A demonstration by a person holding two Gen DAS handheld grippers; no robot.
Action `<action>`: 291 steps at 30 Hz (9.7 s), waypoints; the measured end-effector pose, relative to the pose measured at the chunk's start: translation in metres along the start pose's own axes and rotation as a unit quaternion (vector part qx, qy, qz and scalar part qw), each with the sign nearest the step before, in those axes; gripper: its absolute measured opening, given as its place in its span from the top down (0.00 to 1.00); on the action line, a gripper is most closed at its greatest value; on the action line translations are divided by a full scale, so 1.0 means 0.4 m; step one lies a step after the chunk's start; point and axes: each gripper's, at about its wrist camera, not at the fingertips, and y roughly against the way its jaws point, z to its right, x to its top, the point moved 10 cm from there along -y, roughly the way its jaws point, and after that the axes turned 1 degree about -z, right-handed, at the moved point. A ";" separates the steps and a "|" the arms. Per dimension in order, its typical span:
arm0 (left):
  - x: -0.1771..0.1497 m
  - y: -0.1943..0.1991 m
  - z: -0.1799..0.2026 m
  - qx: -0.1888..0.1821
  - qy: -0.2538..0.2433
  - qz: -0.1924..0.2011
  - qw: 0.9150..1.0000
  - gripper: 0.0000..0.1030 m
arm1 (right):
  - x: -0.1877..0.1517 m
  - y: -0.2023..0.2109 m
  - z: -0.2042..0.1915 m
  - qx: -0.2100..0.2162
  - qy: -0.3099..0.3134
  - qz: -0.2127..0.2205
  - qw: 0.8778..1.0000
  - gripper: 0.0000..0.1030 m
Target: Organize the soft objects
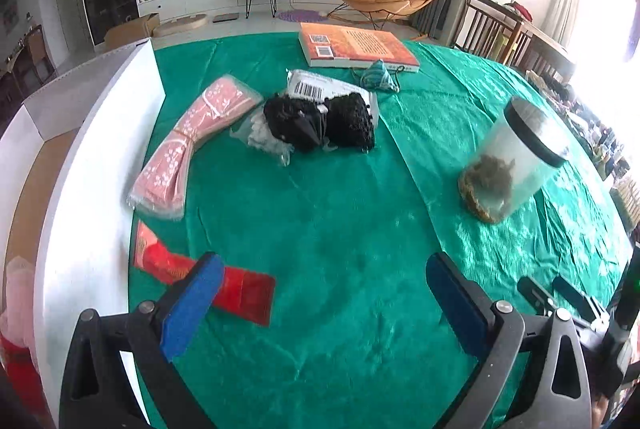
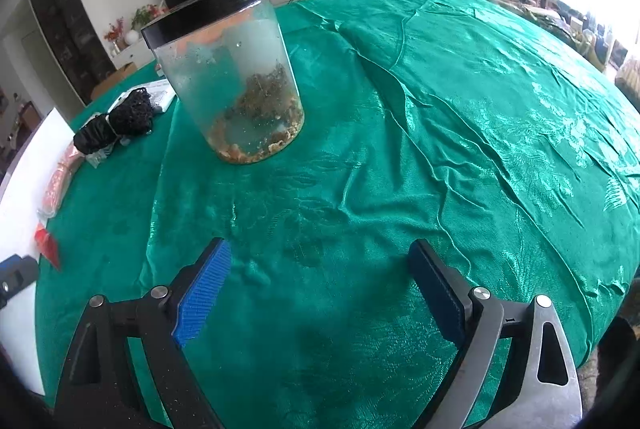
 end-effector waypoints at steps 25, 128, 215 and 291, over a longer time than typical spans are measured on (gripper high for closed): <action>0.123 -0.100 0.083 -0.134 -0.179 -0.078 0.972 0.03 | -0.004 -0.001 -0.003 -0.004 0.004 0.004 1.000 0.09; -0.024 -0.289 0.192 0.024 -0.064 -0.014 0.998 0.00 | 0.165 -0.127 0.140 -0.056 0.069 -0.009 0.996 0.09; -0.022 -0.272 0.224 -0.016 -0.110 -0.079 0.991 0.58 | 0.219 -0.157 0.138 0.030 0.051 -0.091 0.994 0.44; -0.138 -0.094 0.123 -0.058 -0.118 0.015 0.991 0.06 | 0.035 0.040 -0.024 0.036 0.030 0.058 0.997 0.12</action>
